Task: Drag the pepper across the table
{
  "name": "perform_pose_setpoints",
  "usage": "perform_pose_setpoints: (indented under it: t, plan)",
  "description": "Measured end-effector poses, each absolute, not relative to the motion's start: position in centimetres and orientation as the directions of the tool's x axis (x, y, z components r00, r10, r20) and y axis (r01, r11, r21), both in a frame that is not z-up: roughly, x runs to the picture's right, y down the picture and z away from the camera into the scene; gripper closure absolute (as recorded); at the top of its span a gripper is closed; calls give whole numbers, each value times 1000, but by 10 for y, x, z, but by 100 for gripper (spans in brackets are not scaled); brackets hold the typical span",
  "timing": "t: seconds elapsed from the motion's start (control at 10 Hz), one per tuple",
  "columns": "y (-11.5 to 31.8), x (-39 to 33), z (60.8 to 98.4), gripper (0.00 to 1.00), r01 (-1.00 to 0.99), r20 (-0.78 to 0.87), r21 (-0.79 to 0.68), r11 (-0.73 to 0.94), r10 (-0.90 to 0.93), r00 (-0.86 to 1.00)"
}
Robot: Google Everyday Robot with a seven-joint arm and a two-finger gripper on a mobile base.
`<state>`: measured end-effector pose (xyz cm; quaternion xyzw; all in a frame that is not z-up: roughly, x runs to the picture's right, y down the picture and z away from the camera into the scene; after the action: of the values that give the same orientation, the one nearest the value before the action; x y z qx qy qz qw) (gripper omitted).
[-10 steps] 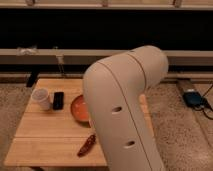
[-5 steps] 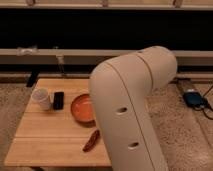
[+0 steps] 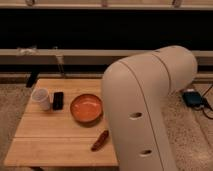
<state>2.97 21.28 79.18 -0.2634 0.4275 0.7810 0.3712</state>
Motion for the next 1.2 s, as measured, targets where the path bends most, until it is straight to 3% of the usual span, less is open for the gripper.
perform_pose_setpoints:
  t: [0.6, 1.2]
  plan:
    - [229, 61, 767, 100, -786, -701, 509, -351, 361, -615]
    - [203, 79, 795, 100, -774, -680, 516, -367, 375, -630]
